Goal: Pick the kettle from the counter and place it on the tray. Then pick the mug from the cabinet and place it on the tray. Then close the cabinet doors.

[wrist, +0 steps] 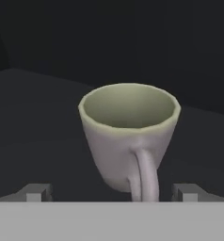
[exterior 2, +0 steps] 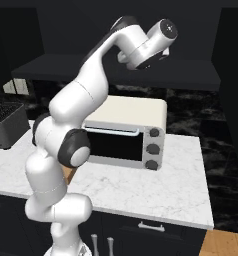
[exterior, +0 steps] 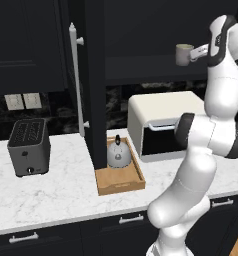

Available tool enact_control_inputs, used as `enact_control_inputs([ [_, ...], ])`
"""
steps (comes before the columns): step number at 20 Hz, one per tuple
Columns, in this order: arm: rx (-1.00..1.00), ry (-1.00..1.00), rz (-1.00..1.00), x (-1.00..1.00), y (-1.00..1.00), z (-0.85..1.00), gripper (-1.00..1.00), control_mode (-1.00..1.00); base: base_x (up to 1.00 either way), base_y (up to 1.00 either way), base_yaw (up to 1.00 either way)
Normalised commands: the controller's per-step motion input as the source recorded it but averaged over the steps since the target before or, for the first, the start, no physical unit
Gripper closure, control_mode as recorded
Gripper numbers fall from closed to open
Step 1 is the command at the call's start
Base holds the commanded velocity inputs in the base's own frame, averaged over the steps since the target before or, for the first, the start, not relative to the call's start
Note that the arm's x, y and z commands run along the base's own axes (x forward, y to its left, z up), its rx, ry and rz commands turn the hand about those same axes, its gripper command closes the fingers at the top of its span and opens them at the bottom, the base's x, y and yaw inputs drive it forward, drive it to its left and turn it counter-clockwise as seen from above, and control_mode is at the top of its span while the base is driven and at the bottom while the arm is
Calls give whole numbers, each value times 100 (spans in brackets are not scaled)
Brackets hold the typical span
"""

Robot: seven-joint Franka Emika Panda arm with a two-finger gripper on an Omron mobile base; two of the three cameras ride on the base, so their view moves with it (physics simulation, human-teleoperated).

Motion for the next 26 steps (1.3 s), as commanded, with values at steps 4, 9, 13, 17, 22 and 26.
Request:
enact_control_inputs([
  [4,0,0,12,25,-1,0,-100,-100,0,0,0],
  [9,0,0,9,13,0,0,-100,-100,0,0,0],
  [13,0,0,6,1,0,0,-100,-100,0,0,0],
  [17,0,0,1,0,0,0,100,-100,0,0,0],
  [22,0,0,0,0,0,0,100,-100,0,0,0],
  [26,0,0,0,0,0,0,100,-100,0,0,0],
])
